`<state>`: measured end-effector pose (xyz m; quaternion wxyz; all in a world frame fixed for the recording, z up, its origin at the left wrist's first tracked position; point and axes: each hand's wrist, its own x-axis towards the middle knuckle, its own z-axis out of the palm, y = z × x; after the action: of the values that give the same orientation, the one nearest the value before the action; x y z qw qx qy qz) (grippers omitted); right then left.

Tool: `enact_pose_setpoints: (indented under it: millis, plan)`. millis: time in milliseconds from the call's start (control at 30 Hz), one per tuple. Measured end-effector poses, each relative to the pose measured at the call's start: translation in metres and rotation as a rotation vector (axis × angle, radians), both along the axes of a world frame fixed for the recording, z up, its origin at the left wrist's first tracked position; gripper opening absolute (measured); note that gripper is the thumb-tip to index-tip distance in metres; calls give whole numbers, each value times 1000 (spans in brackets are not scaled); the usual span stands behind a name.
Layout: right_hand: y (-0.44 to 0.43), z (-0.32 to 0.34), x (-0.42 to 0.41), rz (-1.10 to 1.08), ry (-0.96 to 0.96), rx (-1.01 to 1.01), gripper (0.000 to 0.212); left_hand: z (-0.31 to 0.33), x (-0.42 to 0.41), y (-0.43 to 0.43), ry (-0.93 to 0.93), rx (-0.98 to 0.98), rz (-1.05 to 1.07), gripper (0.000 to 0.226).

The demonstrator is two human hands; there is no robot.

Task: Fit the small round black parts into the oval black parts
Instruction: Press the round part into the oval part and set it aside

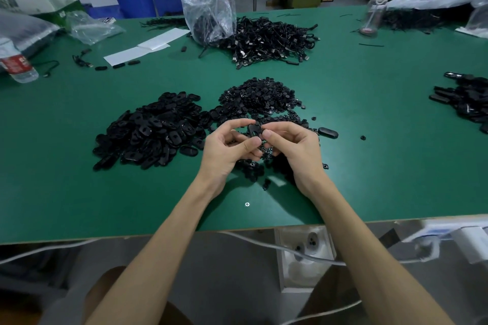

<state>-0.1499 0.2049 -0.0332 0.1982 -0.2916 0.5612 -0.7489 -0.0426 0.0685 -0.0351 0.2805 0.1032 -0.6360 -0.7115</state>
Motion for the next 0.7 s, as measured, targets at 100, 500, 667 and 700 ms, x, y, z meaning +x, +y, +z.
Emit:
enact_pose_setpoints:
  millis: [100, 500, 667, 700]
  plan:
    - [0, 0, 0, 6, -2, -3, 15, 0, 0, 0, 4, 8, -28, 46]
    - [2, 0, 0, -22, -65, 4, 8, -1, -2, -1, -10, 62, -52, 51]
    - [2, 1, -1, -16, -54, 0, 13, -1, -2, 0, -3, 64, -57, 50]
    - [2, 1, -1, -17, -45, 2, 14, -1, -2, -1, -1, 65, -60, 50]
